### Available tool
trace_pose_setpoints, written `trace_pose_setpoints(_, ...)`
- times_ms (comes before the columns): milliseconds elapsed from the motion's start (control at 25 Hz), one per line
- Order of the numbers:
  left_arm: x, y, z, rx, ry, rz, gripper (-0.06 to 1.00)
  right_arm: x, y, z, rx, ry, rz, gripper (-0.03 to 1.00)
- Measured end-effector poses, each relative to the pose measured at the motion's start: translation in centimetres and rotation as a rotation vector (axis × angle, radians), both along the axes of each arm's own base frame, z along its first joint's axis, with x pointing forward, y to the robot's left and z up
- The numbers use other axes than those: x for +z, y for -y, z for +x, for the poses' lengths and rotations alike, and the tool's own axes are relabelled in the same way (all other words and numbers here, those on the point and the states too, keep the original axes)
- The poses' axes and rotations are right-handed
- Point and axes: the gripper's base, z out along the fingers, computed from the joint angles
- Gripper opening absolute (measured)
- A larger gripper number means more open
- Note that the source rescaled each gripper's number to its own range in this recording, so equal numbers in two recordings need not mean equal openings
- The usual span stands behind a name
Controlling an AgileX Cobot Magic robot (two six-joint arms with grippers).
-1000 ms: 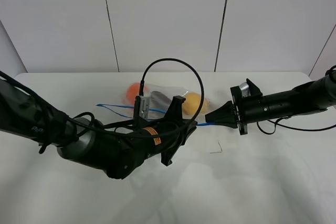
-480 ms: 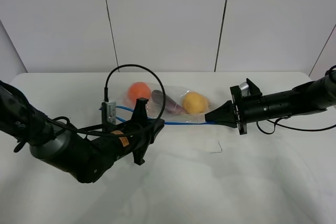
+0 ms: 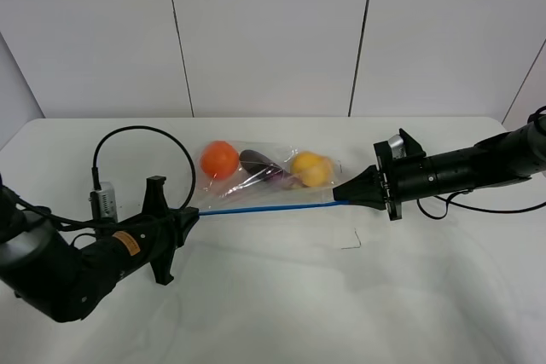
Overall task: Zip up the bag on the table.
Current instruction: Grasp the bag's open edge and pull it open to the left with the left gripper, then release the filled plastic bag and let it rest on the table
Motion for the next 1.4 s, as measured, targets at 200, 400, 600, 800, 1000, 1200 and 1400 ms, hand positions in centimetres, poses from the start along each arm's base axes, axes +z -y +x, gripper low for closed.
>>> trace_pose_setpoints(200,-0.7,-2.8,-0.9,0.043,-0.063,0.026,0.00,0.0,0.0,-0.1,0.007,0.000,-0.001,0.00)
trace_pose_setpoints(400,-0.9,-4.3,-1.1,0.049,-0.083,0.029,0.00,0.0,-0.4,-0.1,0.018,-0.001,-0.001,0.00)
trace_pose_setpoints(600,-0.8,-4.5,-1.1,0.037,-0.078,0.025,0.00,0.0,-0.4,-0.1,0.018,-0.001,-0.001,0.00)
trace_pose_setpoints(800,-0.9,-4.7,-1.1,0.048,-0.087,0.031,0.16,0.0,-0.4,-0.1,0.018,-0.001,-0.001,0.00)
trace_pose_setpoints(1000,-1.0,-5.1,-1.0,0.082,-0.091,0.031,0.85,0.0,-0.3,-0.1,0.015,-0.001,-0.001,0.00)
trace_pose_setpoints(1200,-0.8,-5.0,-1.0,0.076,-0.073,0.023,0.99,0.0,-0.3,-0.1,0.017,-0.001,-0.002,0.00)
trace_pose_setpoints(1400,-0.8,-5.0,-1.0,0.073,-0.072,0.022,1.00,0.0,-0.3,-0.1,0.018,-0.001,-0.003,0.00)
